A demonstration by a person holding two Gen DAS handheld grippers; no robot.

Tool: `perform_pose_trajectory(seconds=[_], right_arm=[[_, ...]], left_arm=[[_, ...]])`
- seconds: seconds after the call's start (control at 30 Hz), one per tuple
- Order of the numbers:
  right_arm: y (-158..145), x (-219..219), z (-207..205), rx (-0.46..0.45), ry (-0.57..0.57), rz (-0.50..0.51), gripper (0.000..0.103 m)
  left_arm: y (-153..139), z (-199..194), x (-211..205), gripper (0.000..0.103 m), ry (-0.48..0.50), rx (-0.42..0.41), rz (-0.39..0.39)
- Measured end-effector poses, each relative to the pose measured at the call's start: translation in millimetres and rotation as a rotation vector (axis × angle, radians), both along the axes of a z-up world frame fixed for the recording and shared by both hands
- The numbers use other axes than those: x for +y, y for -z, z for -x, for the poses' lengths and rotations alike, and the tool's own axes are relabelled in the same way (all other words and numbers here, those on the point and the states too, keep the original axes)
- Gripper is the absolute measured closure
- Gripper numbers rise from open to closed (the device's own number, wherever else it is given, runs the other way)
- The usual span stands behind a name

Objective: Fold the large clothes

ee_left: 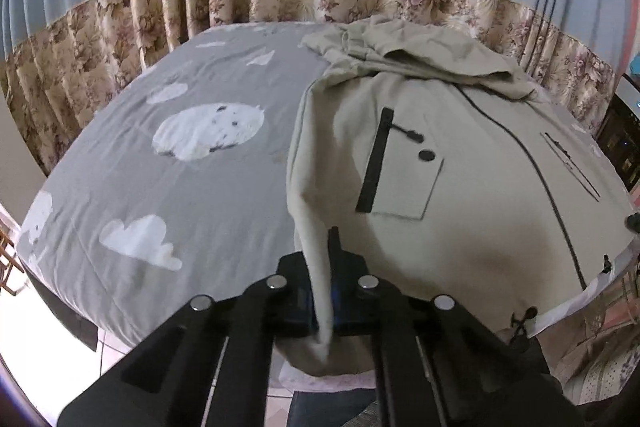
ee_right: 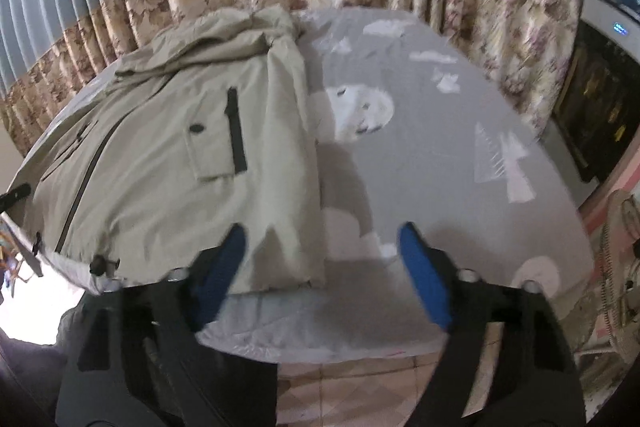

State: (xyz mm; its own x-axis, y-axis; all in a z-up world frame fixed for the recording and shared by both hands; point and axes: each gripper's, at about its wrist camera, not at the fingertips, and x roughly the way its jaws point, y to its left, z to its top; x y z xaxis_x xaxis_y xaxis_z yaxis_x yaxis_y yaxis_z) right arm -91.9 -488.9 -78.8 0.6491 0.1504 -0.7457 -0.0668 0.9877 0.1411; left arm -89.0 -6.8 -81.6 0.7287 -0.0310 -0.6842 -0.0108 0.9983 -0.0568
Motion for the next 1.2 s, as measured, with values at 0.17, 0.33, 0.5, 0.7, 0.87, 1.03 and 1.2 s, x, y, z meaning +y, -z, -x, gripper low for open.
perform_pose_trajectory(seconds=[0.17, 0.33, 0.5, 0.7, 0.87, 1.03, 1.2], right_arm=[[2.1, 16.9, -11.2, 0.052, -0.086, -0.038, 0.092], [-43.8, 17.5, -31.5, -0.048, -0.11, -0.044, 0.094], [-96.7, 19.9, -94.7, -0.177, -0.116, 0.021, 0.094], [-131.3, 24.4, -212.0, -0.236, -0.108, 0.066, 0.094], [-128.0, 27.8, -332.2, -0.156, -0.088, 0.075, 0.094], [-80.9, 48.4, -432.1, -0.021, -0.049, 0.136, 0.088], [-51.1, 50.0, -467.1, 0.025, 0.015, 0.092, 0.024]], left_arm=[[-16.0, -5.9, -5.6, 0.099, 0.039, -0.016, 0.002], [-50.7, -25.9, 0.5, 0.099, 0.044, -0.095, -0.03], [-87.5, -77.1, -6.4, 0.098, 0.069, -0.194, -0.123], [-130.1, -183.6, -8.7, 0.098, 0.051, -0.294, -0.218], [-134.8, -293.5, -12.5, 0.098, 0.042, -0.242, -0.283], [-88.3, -402.8, -11.4, 0.095, 0.032, -0.031, -0.304], [-53.5, -436.7, 12.5, 0.085, 0.011, 0.138, -0.162]])
